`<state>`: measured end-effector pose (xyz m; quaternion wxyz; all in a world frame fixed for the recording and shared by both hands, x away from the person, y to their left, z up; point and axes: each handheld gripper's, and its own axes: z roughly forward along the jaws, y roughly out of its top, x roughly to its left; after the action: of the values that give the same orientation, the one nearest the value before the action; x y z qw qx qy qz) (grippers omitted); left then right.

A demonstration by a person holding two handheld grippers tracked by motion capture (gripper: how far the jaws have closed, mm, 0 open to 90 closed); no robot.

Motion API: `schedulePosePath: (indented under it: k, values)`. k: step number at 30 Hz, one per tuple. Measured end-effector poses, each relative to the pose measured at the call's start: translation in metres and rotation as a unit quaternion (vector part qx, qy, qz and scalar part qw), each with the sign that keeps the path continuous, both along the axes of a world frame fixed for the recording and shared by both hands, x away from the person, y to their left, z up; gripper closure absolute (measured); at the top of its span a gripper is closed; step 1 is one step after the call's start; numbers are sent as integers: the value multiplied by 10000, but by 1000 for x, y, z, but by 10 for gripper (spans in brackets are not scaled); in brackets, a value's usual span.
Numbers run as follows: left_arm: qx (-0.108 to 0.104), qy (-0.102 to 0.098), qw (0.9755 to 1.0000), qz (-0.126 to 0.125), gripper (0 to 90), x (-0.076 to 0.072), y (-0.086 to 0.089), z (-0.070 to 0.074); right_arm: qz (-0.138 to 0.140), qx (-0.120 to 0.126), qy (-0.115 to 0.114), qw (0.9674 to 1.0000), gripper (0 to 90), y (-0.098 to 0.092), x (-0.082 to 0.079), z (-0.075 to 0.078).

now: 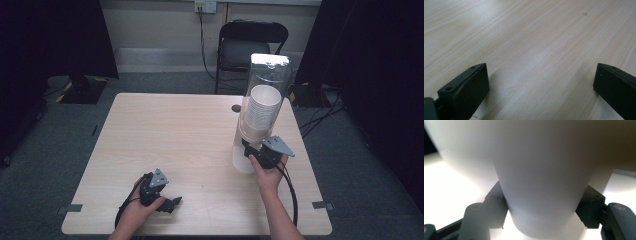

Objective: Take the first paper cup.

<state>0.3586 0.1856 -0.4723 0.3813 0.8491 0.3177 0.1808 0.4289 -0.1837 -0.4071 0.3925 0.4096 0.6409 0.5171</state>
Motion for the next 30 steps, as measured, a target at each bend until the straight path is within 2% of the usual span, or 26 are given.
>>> schedulePosePath:
  k: [1,3,5,6,10,14,30]
  values:
    - [-15,16,10000,11,0,0,0,0,65,108,-127,9998,353,-3,1,-14]
    - [-25,18,10000,13,0,0,0,0,106,243,-173,9995,353,-2,-2,-16]
    - [-23,21,10000,16,0,0,0,0,97,143,-149,9997,353,-2,0,-14]
    - [-22,21,10000,16,0,0,0,0,68,188,-147,9997,353,-3,1,-14]
    - [-24,24,10000,12,0,0,0,0,105,75,-205,9997,354,-5,2,-16]
    - [-24,24,10000,14,0,0,0,0,85,159,-276,9995,355,-4,2,-19]
    - [-19,22,10000,14,0,0,0,0,99,43,-267,9996,359,-5,2,-18]
